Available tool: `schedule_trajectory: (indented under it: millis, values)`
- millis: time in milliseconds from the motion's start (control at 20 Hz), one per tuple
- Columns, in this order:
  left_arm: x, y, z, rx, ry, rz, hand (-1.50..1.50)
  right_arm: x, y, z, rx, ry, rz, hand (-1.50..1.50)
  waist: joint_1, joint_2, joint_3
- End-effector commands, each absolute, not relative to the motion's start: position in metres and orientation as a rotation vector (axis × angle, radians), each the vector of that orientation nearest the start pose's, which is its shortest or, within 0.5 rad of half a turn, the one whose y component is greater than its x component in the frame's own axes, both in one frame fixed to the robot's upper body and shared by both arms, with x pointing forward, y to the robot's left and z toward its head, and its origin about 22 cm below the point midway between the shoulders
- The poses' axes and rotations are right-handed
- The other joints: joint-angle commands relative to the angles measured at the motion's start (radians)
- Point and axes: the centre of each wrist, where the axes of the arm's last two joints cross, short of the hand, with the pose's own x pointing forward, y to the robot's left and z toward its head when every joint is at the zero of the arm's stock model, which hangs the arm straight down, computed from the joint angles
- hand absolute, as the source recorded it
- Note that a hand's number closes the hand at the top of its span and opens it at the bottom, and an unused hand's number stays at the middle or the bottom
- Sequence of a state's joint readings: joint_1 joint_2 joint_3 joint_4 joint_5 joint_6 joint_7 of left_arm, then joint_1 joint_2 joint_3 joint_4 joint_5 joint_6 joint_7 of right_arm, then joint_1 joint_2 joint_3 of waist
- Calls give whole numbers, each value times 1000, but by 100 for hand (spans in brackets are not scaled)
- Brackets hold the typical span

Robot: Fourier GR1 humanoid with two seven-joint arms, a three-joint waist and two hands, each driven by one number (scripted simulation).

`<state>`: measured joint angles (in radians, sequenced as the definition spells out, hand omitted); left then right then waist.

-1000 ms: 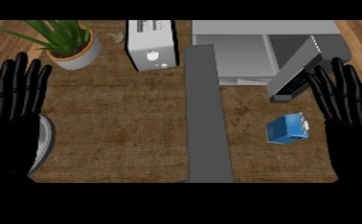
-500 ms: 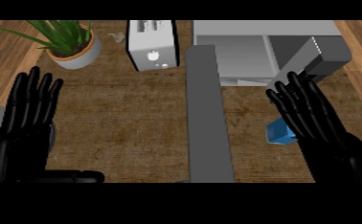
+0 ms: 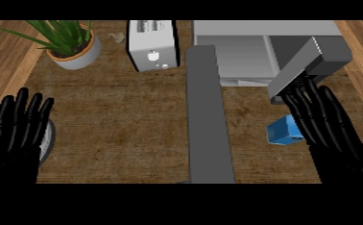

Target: Pick up the milk, place it into the microwave and close the microwave

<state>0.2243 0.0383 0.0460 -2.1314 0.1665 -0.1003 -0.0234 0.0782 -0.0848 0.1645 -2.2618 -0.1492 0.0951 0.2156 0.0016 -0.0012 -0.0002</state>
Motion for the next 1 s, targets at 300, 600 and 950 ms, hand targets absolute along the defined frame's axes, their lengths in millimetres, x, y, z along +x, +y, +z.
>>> schedule_trajectory:
  millis: [300, 600, 950]
  values:
    - [127, 289, 84, -73, -1965, 48, -150, 191, -237, 101, 139, -1892, 127, -150, 5, 0, 0]
    - [132, 264, 76, -85, -1968, 56, -150, 219, -261, 74, 94, -1837, 108, -150, 4, 1, 1]
    - [124, 290, 76, -71, -1958, 18, -150, 219, -256, 45, 23, -1795, 83, -150, 3, 1, 0]
